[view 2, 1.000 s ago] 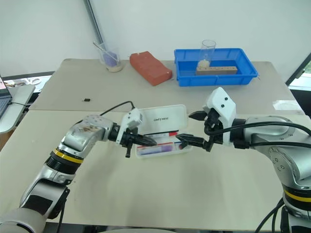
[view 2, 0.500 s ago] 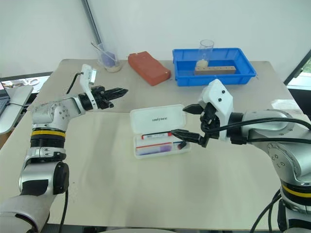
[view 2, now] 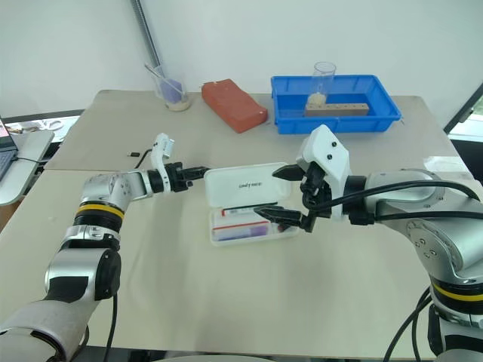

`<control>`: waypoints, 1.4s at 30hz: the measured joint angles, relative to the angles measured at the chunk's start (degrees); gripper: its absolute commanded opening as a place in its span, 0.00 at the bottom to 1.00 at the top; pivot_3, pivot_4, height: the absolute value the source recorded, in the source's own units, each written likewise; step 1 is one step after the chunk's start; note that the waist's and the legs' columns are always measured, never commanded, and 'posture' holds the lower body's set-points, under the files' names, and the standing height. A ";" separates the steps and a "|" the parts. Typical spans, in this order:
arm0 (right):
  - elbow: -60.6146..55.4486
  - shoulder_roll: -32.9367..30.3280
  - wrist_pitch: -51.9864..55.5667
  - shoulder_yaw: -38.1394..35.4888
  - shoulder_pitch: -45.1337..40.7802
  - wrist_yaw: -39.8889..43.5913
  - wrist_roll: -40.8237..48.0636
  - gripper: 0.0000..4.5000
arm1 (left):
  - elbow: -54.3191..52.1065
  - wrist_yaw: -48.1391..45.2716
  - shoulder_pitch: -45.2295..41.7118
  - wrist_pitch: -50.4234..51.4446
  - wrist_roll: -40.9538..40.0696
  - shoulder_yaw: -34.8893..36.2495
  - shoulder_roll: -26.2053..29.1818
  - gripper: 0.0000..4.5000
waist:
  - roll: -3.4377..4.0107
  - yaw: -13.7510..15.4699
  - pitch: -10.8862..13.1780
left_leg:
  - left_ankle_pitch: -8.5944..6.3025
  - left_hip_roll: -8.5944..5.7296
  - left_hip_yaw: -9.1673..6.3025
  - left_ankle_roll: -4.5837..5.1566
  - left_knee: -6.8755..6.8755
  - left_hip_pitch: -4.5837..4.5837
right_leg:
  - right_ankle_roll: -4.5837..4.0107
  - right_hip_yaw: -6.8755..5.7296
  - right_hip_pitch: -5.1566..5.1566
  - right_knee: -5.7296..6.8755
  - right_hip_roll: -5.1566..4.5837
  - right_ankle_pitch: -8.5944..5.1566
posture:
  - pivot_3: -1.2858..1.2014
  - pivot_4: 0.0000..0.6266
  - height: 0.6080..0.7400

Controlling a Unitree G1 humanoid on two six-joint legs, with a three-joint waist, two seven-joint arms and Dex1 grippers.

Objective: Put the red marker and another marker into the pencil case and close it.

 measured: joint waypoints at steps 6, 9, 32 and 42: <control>0.61 -0.16 -0.02 -0.16 -0.23 -0.87 0.00 1.00 | -7.72 -5.48 0.39 5.49 -1.90 -2.23 0.77 0.01 | 0.00 0.03 0.00 | 0.00 -0.01 -0.01 0.00 0.00 0.00 | 0.00 0.00 0.01 0.00 -0.01 0.00 | 0.52 0.24 1.00; 0.89 -0.10 -0.04 -0.75 -1.17 -1.31 0.06 1.00 | -15.70 -8.09 1.93 7.51 -2.57 -4.93 1.83 0.01 | 0.03 -0.01 -0.01 | 0.00 0.00 -0.01 0.00 -0.01 0.00 | -0.02 0.02 0.01 0.00 -0.01 0.01 | 0.52 0.24 1.00; -1.52 -7.51 -1.66 6.12 11.47 0.45 -10.49 1.00 | -36.87 -8.94 15.15 -22.03 15.76 -31.14 5.76 0.01 | 0.06 0.07 -0.14 | 0.00 -0.02 0.00 0.00 0.07 0.10 | -0.16 0.10 0.15 -0.04 -0.06 -0.08 | 0.52 0.24 1.00; 8.71 -5.03 -13.00 6.15 11.55 4.52 -15.74 1.00 | -51.12 -6.03 25.10 -14.80 3.11 -10.59 12.28 0.92 | 0.01 -0.25 -0.05 | 0.00 0.02 0.00 0.00 0.02 0.10 | 0.11 0.09 0.10 -0.01 -0.02 -0.25 | 0.52 0.24 1.00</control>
